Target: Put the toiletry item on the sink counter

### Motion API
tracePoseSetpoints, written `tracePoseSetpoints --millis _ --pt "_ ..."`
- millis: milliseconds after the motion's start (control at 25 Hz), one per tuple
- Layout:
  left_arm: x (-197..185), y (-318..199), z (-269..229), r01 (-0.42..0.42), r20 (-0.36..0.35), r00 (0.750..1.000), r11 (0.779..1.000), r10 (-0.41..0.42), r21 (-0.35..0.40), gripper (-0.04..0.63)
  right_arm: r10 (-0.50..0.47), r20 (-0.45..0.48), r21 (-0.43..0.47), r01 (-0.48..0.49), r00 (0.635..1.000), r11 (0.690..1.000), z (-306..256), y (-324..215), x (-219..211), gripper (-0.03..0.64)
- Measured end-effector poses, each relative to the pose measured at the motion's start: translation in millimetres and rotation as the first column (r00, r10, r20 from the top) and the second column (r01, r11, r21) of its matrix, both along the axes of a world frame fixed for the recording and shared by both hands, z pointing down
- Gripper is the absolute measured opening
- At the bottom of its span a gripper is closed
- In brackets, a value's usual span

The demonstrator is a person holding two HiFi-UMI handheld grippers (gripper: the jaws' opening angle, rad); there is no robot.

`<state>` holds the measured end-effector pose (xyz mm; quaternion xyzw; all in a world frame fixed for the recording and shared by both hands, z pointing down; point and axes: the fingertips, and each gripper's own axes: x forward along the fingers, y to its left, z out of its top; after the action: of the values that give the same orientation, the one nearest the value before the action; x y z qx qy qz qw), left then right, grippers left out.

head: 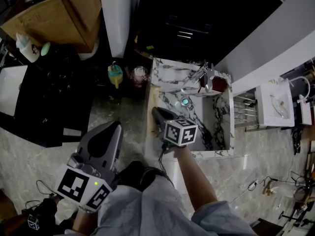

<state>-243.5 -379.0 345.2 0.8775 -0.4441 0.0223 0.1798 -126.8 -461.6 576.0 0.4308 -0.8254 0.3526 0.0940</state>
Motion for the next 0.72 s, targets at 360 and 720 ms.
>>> tracePoseSetpoints --millis 360,720 --pt "4 3 2 -0.011 -0.005 1.0 1.0 0.011 -0.001 0.005 0.053 -0.008 -0.006 -0.053 0.999 0.999 5 1 9 0.062" --pt "10 5 1 -0.017 0.001 1.0 1.0 0.017 -0.004 0.005 0.078 0.035 -0.033 -0.077 0.996 0.997 7 0 14 0.131"
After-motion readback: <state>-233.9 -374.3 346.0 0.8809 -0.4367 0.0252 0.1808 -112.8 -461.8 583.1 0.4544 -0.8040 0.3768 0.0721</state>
